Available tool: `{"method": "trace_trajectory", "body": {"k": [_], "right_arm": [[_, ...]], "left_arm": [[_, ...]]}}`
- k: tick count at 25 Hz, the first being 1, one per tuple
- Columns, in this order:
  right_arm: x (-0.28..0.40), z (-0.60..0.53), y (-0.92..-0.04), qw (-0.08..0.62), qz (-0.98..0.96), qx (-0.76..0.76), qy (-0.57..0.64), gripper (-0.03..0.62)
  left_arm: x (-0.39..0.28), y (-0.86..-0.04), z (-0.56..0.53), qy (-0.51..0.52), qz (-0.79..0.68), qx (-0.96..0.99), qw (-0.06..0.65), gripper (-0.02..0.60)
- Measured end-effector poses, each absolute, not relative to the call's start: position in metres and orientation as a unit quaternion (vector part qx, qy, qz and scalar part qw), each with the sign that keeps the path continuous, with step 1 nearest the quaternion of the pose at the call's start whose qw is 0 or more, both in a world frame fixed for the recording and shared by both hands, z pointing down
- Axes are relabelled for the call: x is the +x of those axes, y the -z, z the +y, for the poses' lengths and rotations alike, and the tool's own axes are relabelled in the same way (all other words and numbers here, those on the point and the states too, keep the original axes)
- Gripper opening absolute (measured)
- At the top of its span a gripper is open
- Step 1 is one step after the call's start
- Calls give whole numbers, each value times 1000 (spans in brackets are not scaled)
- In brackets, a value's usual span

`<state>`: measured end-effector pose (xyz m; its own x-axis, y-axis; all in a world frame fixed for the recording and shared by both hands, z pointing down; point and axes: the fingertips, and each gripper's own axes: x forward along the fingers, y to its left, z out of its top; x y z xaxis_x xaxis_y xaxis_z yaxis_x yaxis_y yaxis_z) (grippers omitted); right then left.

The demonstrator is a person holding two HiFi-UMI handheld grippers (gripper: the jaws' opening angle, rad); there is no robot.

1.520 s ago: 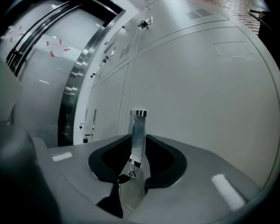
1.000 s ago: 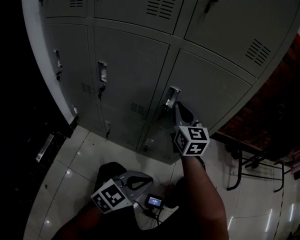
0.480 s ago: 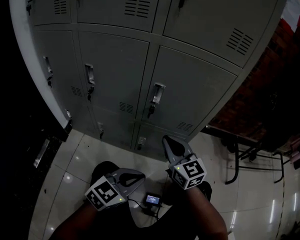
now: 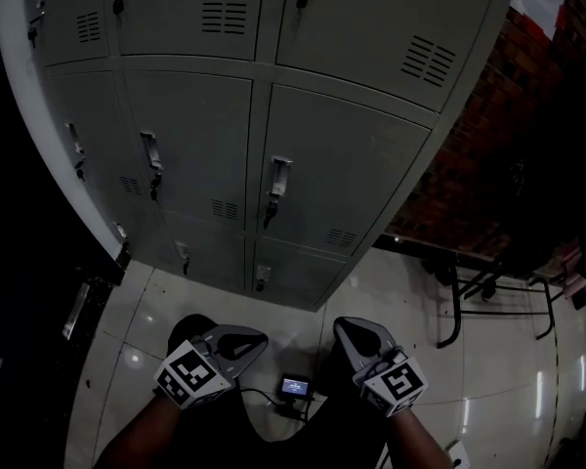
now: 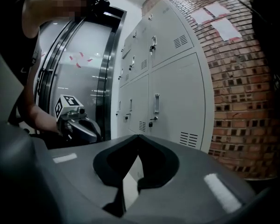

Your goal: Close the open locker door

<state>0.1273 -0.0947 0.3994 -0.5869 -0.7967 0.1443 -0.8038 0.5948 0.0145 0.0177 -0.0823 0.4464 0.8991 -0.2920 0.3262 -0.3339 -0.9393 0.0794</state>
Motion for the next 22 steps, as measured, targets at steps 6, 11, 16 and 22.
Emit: {"method": "trace_trajectory", "body": {"k": [6,11,16,22], "right_arm": [[160,-68,-409,80,-880,466,-40,2],[166,-55,-409,61,-885,459,-51,2],[157,-49,-411,81,-889,449,-34,2],[156,-50,-408,79,-889,448,-45,2]], "left_arm": [[20,-450,-83,-167,-163,970,64,12],[20,-449,-82,-168,-164,970,65,12],[19,-447,-82,-170,-167,969,65,12],[15,-445,-86,-169,-172,968,63,12]]}}
